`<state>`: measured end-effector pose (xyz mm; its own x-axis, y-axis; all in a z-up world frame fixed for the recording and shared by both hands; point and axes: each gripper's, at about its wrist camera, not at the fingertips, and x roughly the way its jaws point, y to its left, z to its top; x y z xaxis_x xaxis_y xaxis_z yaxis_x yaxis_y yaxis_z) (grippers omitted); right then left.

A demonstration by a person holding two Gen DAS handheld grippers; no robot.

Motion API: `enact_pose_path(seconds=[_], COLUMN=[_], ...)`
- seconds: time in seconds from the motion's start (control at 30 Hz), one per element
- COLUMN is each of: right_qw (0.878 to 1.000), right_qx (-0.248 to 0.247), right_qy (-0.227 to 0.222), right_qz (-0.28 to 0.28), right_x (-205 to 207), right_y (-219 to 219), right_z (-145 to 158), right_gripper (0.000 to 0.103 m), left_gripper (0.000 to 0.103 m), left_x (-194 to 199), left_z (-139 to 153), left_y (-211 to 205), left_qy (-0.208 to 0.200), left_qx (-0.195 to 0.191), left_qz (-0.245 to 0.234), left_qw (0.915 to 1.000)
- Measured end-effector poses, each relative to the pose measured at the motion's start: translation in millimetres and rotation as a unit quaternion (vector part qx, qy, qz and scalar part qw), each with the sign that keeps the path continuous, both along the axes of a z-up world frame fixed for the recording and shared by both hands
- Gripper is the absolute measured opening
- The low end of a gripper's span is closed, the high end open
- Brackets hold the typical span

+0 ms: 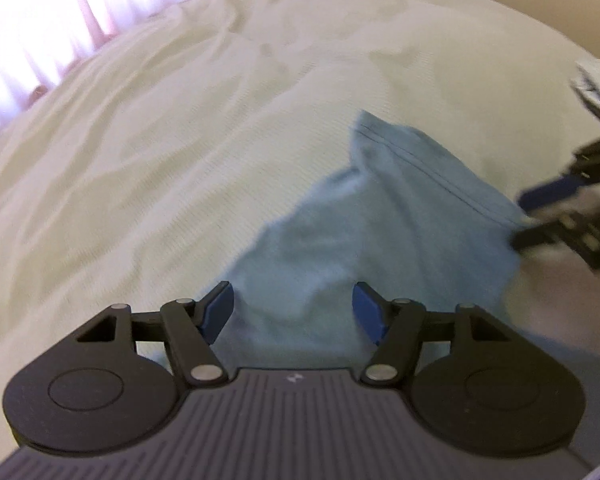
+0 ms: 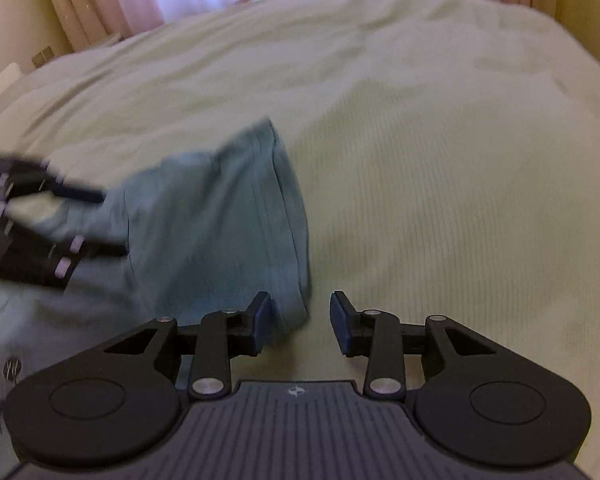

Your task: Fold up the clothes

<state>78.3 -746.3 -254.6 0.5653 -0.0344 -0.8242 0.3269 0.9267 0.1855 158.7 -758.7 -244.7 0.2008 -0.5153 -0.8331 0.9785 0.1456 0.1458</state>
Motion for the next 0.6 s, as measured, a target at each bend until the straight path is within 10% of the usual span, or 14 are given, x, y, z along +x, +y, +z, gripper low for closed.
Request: enact_pose_path(seconds=[0.27,0.4,0.6], right_qw=[0.994,0.988,0.992], right_qx=[0.074,0.095,0.024], right_qy=[-0.022,-0.014,0.007], right_qz=[0.076,0.118,0.123], right_x=[12.4,10.1,-13.8], right_y=[-17.7,-27.4,-38.2], right_z=[-13.5,-11.3,8.4], right_gripper=[0.046,0.003,0.005], left_gripper=[0.061,0.061,0.061], left_x=[7.7,6.4,4.6], left_z=[-10.0,-9.6,-10.3], left_y=[-31.4,-32.1,-26.2], left_qy=[-0.035,-0.040,-0.044], left_qx=[0.031,0.032,0.028], left_qz=[0.014,0.010,0.006], left_qw=[0.9988,0.9986,0.9986])
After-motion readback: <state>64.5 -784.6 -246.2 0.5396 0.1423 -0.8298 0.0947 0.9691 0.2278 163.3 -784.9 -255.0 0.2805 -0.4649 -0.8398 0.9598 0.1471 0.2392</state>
